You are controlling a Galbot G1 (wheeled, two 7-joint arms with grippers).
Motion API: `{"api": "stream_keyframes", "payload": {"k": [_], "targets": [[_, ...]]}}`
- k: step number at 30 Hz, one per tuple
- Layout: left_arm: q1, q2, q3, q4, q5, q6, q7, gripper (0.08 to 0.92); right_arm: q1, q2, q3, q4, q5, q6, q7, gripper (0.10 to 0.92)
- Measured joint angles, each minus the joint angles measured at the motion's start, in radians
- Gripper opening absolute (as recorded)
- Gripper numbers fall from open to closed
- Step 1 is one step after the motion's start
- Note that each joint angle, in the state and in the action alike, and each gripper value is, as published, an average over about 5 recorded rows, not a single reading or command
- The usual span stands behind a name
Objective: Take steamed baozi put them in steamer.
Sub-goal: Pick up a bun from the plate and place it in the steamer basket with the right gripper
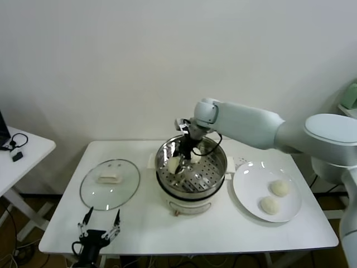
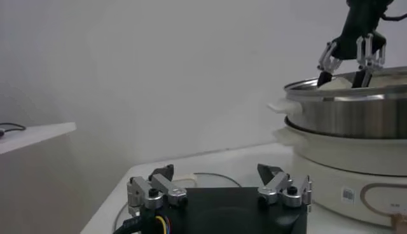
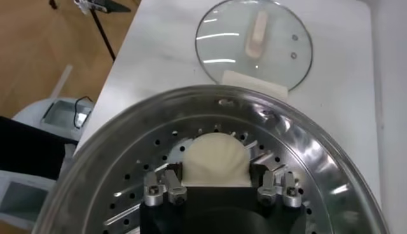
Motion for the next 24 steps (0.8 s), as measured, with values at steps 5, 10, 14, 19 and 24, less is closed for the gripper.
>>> {"api": "stream_keyframes", "payload": {"k": [5, 10, 14, 19, 24], "targets": [[0.005, -0.004, 0.001, 0.0, -0.002, -0.001, -0.001, 0.823, -0.012, 0.009, 0.003, -0.017, -0.021, 0.002, -0.002, 0.67], [0.008, -0.005, 0.001, 0.0, -0.002, -0.002, -0.001, 0.823, -0.018, 0.013, 0.004, -0.024, -0.037, 0.003, -0.004, 0.67], [0.01, -0.007, 0.002, 0.0, -0.002, -0.003, -0.002, 0.823, -0.024, 0.018, 0.004, -0.029, -0.046, 0.005, -0.005, 0.67], [0.012, -0.009, 0.002, 0.0, -0.002, -0.004, -0.003, 0.823, -0.028, 0.022, 0.006, -0.032, -0.051, 0.012, -0.004, 0.736], [0.015, -0.01, 0.0, 0.0, -0.003, -0.006, -0.005, 0.823, -0.025, 0.017, 0.009, -0.027, -0.051, 0.021, -0.005, 0.817]]}}
